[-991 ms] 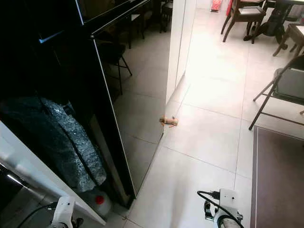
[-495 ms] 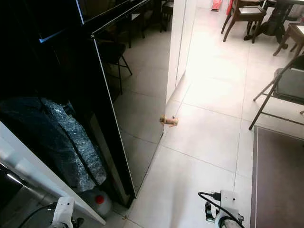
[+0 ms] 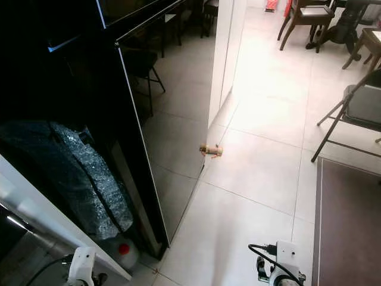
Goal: Restocking fridge
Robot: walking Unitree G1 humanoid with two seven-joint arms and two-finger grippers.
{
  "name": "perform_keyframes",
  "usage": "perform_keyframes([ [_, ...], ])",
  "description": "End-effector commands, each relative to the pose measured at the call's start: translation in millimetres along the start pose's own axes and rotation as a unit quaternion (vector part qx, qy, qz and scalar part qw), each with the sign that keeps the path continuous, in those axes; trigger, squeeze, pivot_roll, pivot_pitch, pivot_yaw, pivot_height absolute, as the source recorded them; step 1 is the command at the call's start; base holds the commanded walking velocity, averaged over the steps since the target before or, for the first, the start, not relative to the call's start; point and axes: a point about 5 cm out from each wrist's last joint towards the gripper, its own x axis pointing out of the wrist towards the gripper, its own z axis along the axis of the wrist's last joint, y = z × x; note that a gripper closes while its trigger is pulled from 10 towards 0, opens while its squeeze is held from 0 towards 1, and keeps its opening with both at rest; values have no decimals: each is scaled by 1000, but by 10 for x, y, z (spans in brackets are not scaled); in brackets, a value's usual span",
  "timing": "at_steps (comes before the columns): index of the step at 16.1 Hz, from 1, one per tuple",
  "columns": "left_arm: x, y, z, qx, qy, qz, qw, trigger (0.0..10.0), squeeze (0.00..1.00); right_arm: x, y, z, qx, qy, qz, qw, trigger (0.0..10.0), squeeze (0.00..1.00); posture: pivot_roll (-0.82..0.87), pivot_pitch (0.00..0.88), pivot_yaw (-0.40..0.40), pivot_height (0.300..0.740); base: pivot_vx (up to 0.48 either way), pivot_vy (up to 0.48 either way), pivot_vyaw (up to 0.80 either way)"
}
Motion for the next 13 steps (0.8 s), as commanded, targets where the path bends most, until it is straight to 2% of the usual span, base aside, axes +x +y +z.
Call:
perform_keyframes([
  [1,1,-45,-26,-9,9,0,1000,10000,0,1,-3,-16,-4,10,-3,1000,10000,0,-222,22,-22,740,0,0,0],
  [5,4,-114,-17,-17,6,-4,1000,10000,0,13,-53,65,-3,0,-6,1000,10000,0,-248,3,-30,740,0,0,0],
  [8,6,-89,6,9,6,-9,1000,10000,0,19,-77,144,5,-21,-6,1000,10000,0,-257,30,12,740,0,0,0],
  [12,1,-67,-29,3,6,3,1000,10000,0,17,-59,123,0,-17,1,1000,10000,0,-206,57,-9,740,0,0,0],
  [13,0,-114,-43,-6,5,3,1000,10000,0,34,6,178,-14,-21,11,1000,10000,0,-192,67,-26,740,0,0,0],
])
